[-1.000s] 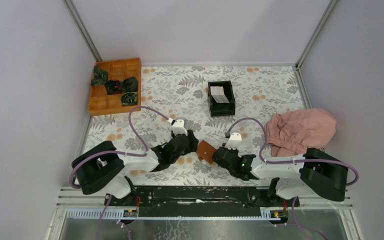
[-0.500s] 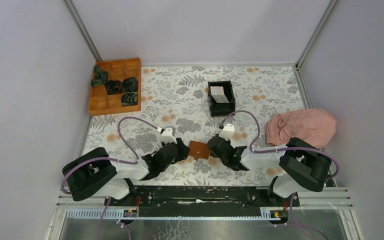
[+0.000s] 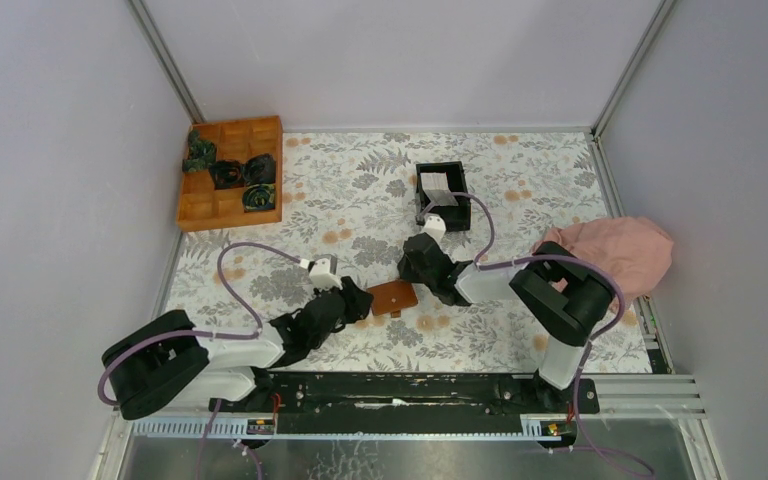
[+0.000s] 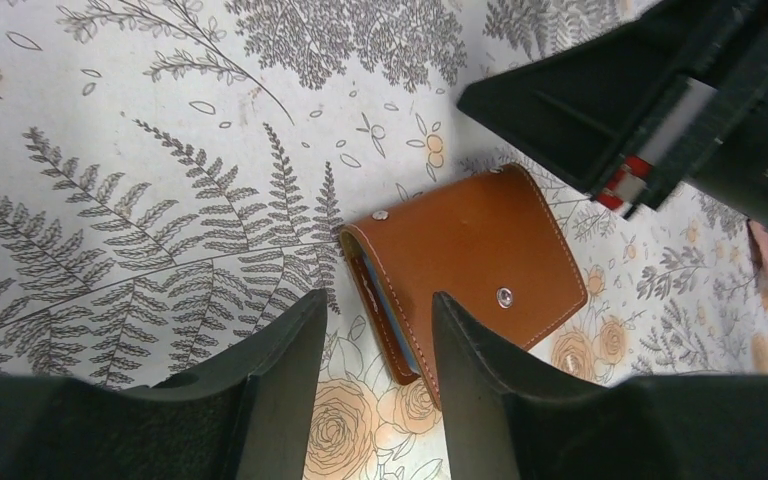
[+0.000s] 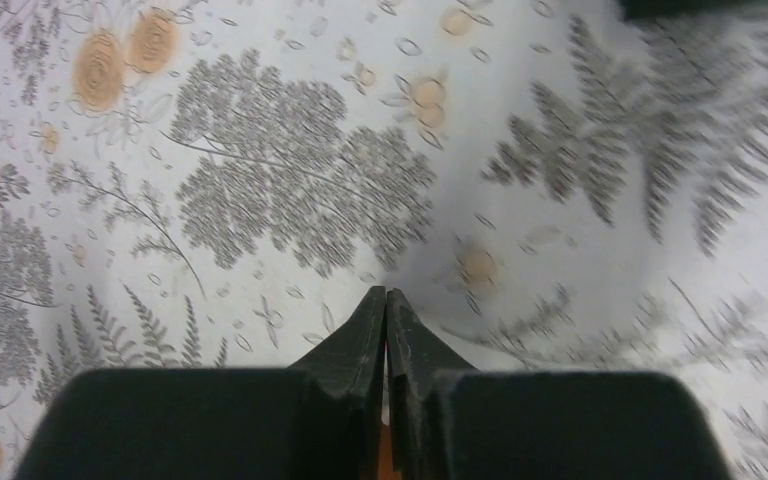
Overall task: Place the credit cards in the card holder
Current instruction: Close the card holder at the center of the board.
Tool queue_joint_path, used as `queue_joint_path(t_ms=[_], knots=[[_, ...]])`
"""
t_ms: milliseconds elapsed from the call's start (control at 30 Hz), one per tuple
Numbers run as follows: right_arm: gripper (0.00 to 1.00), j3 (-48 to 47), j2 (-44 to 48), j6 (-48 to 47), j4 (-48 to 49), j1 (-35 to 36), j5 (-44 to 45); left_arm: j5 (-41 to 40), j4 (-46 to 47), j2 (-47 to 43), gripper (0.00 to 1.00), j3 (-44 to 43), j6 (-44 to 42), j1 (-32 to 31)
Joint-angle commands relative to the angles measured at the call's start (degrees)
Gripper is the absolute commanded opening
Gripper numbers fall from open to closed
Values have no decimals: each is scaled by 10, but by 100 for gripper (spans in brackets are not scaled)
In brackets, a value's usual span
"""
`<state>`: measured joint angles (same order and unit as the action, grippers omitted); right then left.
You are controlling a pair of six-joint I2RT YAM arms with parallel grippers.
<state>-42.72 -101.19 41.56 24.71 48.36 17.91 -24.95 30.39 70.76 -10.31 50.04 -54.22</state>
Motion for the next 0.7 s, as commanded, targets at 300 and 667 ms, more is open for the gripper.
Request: queue_joint_path(t_ms=[300,667], knots=[[14,-151,-43,-91,-51,-46,-42,-37,-35,-45,51,2,18,4],[17,22,228,-91,-184,-32,16,-35,-75,-86,41,17,17,1]])
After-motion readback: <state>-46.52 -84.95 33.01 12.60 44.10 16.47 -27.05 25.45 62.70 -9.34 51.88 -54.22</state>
